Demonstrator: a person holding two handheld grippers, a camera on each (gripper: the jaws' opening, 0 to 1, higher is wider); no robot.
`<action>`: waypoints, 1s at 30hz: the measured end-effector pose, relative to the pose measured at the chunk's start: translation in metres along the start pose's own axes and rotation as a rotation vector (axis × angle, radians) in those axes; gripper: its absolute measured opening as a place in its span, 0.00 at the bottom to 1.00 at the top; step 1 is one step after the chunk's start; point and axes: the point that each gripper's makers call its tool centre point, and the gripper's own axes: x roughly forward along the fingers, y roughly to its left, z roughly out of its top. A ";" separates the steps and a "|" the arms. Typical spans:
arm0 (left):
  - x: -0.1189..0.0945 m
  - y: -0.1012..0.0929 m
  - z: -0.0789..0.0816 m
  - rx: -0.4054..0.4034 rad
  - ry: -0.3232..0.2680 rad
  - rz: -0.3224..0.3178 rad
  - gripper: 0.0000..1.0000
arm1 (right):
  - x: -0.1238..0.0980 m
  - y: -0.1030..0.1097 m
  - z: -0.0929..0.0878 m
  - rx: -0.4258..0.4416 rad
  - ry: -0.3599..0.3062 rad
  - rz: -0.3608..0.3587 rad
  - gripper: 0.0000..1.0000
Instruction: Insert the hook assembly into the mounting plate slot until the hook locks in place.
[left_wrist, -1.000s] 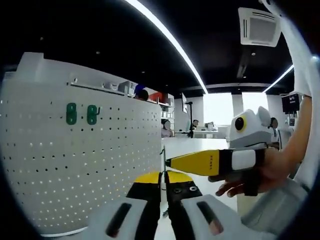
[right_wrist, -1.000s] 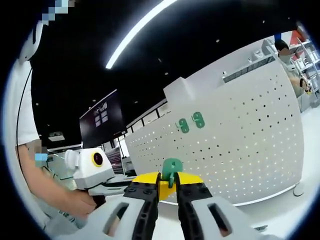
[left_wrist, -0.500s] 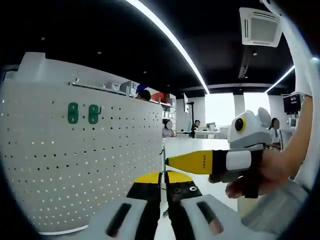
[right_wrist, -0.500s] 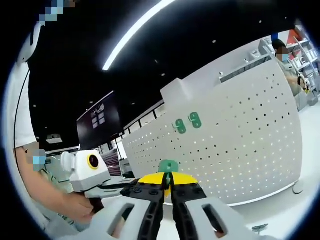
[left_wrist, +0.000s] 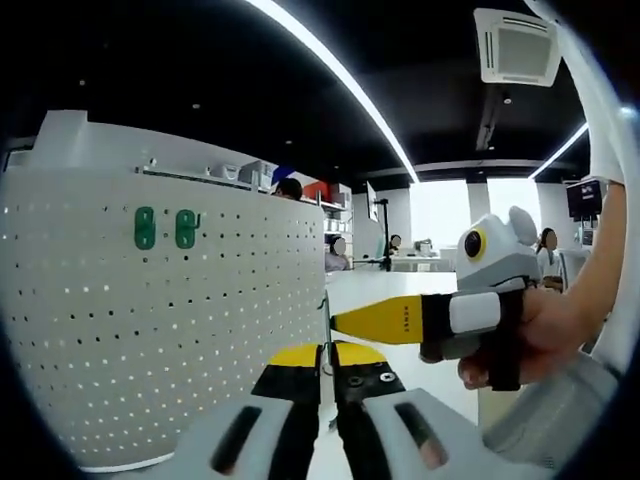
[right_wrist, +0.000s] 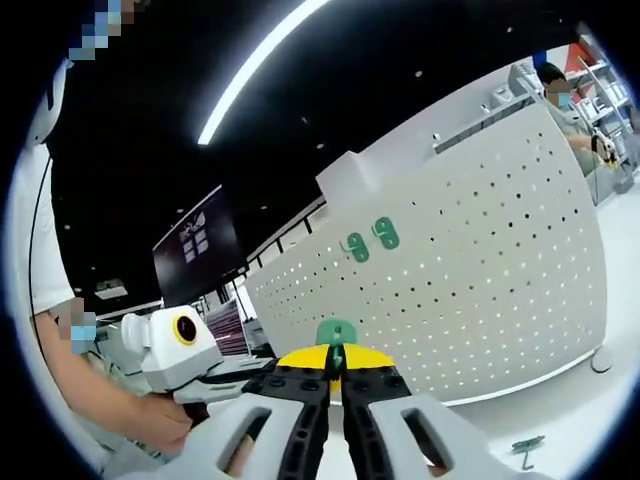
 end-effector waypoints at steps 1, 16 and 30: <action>0.000 0.000 -0.001 -0.005 0.003 -0.002 0.04 | 0.000 0.000 -0.001 0.004 0.003 0.002 0.00; 0.001 0.005 -0.017 0.001 0.070 0.016 0.56 | -0.002 -0.002 -0.001 0.033 0.009 0.010 0.00; -0.001 0.004 -0.018 0.020 0.080 0.019 0.64 | -0.004 -0.002 0.001 -0.057 0.027 -0.002 0.00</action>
